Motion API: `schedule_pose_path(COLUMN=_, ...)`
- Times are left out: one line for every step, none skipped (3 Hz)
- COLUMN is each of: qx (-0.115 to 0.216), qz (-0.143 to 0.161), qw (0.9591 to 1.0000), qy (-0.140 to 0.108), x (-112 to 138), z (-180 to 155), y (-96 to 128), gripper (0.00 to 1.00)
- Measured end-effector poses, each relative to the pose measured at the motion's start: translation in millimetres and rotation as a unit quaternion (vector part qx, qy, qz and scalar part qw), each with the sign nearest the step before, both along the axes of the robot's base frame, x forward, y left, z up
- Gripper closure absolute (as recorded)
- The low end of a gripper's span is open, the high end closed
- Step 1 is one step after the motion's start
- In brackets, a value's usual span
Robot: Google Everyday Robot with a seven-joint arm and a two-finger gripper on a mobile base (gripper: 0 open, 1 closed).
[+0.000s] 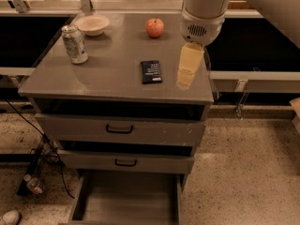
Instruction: Place rxbar blueberry into bottom drawer
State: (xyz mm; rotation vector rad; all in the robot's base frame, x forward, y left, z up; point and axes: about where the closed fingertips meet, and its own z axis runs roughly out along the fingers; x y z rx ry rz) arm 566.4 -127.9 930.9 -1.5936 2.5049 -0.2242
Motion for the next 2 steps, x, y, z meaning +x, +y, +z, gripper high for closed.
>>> schedule_pose_path(qx=0.012, qz=0.009, qw=0.9999, qy=-0.007, x=3.8, z=0.0, y=1.8, gripper=0.00)
schedule_pose_path(qx=0.056, qz=0.059, qw=0.9965, qy=-0.022, x=12.2, z=-1.1, y=11.2, gripper=0.00)
